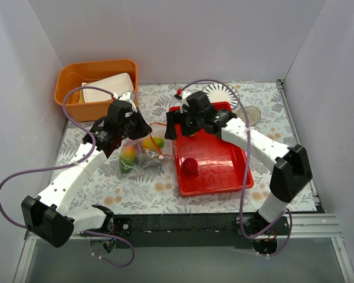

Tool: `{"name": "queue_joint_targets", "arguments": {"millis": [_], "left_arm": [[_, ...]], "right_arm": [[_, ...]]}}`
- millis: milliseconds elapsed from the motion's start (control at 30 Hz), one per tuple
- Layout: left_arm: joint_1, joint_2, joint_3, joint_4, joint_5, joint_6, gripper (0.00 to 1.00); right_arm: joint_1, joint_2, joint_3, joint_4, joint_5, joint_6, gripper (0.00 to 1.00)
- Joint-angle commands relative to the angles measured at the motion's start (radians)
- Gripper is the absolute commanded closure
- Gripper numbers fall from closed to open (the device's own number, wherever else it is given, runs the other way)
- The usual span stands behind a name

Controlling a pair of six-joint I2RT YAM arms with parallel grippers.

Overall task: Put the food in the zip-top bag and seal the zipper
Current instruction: Place the fake fruit in the zipper food storage bag, then pick up the fake fruit from the bin.

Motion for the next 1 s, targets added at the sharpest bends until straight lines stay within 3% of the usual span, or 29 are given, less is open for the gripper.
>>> {"name": "queue_joint_targets", "arguments": {"millis": [0, 167, 300, 667, 967], "left_arm": [[-0.003, -0.023, 0.009, 0.011, -0.003, 0.0, 1.0], [-0.003, -0.02, 0.014, 0.01, -0.003, 0.006, 1.0], [-0.003, -0.021, 0.014, 0.001, -0.001, 0.006, 1.0], [-0.001, -0.033, 0.009, -0.003, -0.029, 0.0, 1.0], [-0.001, -0.035, 0.006, -0.009, -0.033, 0.008, 1.0]], "right_arm": [[-0.112, -0.134, -0.078, 0.004, 0.168, -0.008, 0.02], [-0.241, -0.135, -0.165, -0.074, 0.225, -0.071, 0.02], [-0.295, -0.082, -0.136, -0.161, 0.268, -0.146, 0.04], [-0.315, 0.056, -0.055, -0.188, 0.496, -0.277, 0.03], [-0.333, 0.156, -0.043, -0.128, 0.497, -0.307, 0.06]]}}
